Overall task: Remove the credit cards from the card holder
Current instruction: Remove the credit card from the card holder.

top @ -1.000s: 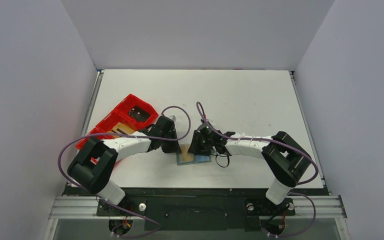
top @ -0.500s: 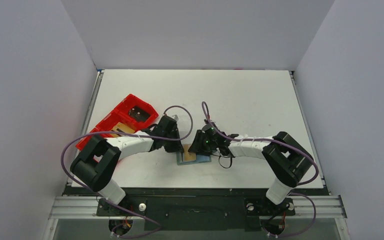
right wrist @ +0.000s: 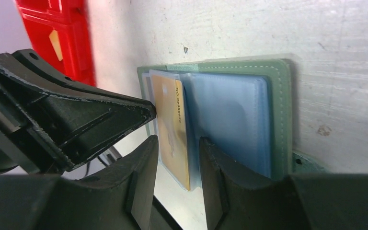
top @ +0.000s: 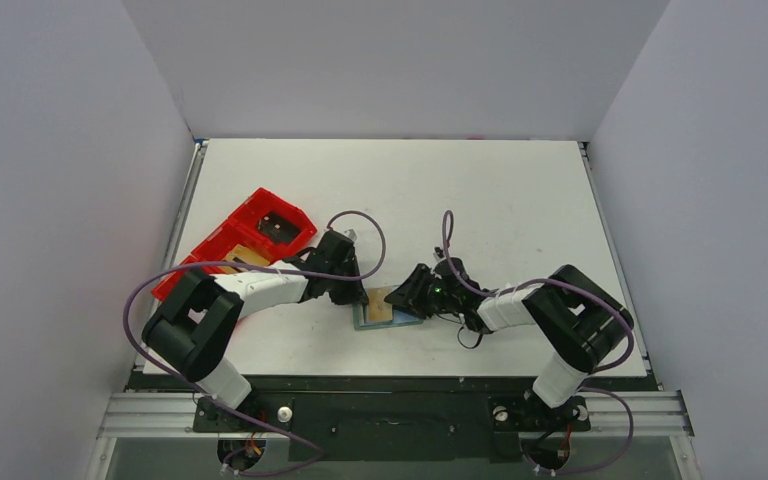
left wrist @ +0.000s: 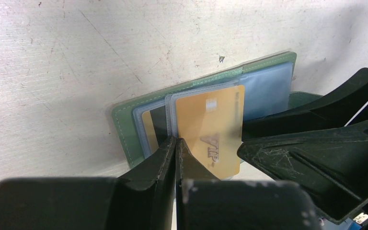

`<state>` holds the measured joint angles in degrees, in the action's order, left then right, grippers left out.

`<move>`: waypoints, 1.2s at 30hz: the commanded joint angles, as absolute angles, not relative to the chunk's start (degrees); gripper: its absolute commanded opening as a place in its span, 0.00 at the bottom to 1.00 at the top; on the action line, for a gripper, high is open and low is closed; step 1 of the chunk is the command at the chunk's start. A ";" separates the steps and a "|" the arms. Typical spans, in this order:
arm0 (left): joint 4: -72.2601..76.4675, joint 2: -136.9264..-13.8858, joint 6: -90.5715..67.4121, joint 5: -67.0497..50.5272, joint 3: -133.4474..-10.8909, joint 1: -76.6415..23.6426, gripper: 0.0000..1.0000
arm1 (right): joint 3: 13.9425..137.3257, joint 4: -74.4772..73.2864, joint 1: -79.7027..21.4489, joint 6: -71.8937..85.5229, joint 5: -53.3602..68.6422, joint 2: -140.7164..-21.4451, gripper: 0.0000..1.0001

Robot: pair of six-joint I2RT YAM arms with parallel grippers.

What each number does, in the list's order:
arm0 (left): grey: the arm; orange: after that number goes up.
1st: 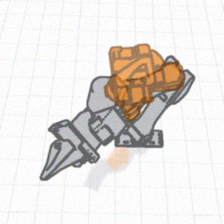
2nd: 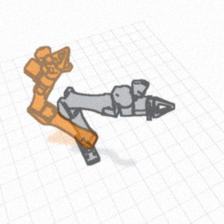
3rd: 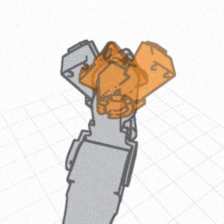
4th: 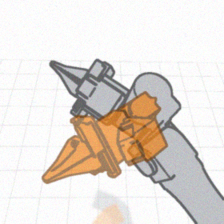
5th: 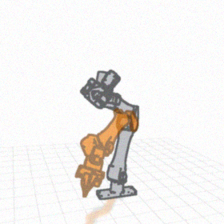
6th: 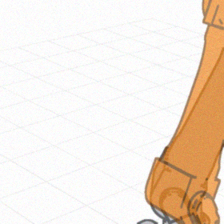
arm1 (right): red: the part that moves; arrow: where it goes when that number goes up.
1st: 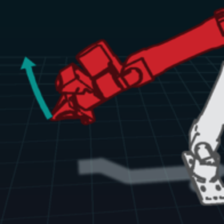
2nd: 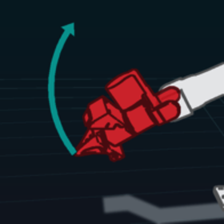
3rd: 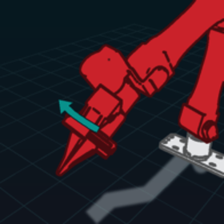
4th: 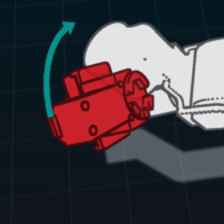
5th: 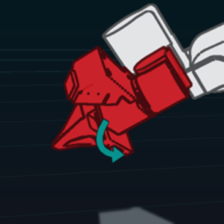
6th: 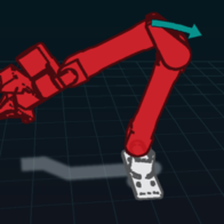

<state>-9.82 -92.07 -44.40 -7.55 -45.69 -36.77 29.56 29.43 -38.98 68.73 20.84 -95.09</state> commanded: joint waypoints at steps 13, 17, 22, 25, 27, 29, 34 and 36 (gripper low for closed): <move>-13.73 -95.05 -43.71 -4.13 -44.85 -37.18 0.00 | 23.34 56.08 -36.86 80.76 24.66 -102.36 0.17; -13.73 -95.09 -43.68 -4.13 -44.75 -37.17 0.00 | 22.79 56.97 -36.70 81.07 24.39 -102.53 0.13; -13.77 -95.01 -43.76 -4.13 -44.59 -37.16 0.00 | 22.13 57.70 -36.23 81.23 24.29 -102.54 0.06; -13.76 -95.00 -43.89 -4.13 -44.54 -37.18 0.00 | 22.11 57.79 -36.11 81.18 24.34 -102.91 0.02; -13.72 -94.97 -43.86 -4.14 -44.46 -37.18 0.00 | 22.01 57.94 -36.04 81.13 24.31 -103.00 0.00; -13.78 -94.87 -43.86 -4.13 -44.45 -37.11 0.00 | 22.02 58.13 -36.05 81.09 24.30 -103.03 0.00; -13.89 -94.92 -43.88 -4.19 -44.35 -37.18 0.00 | 21.91 57.78 -35.99 80.65 24.28 -102.84 0.00; -13.95 -94.88 -43.88 -4.08 -44.31 -37.11 0.00 | 21.82 57.07 -35.84 80.09 24.12 -102.60 0.00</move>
<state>-9.82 -92.12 -44.80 -7.51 -45.71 -36.77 21.98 53.52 -36.36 81.30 24.47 -102.24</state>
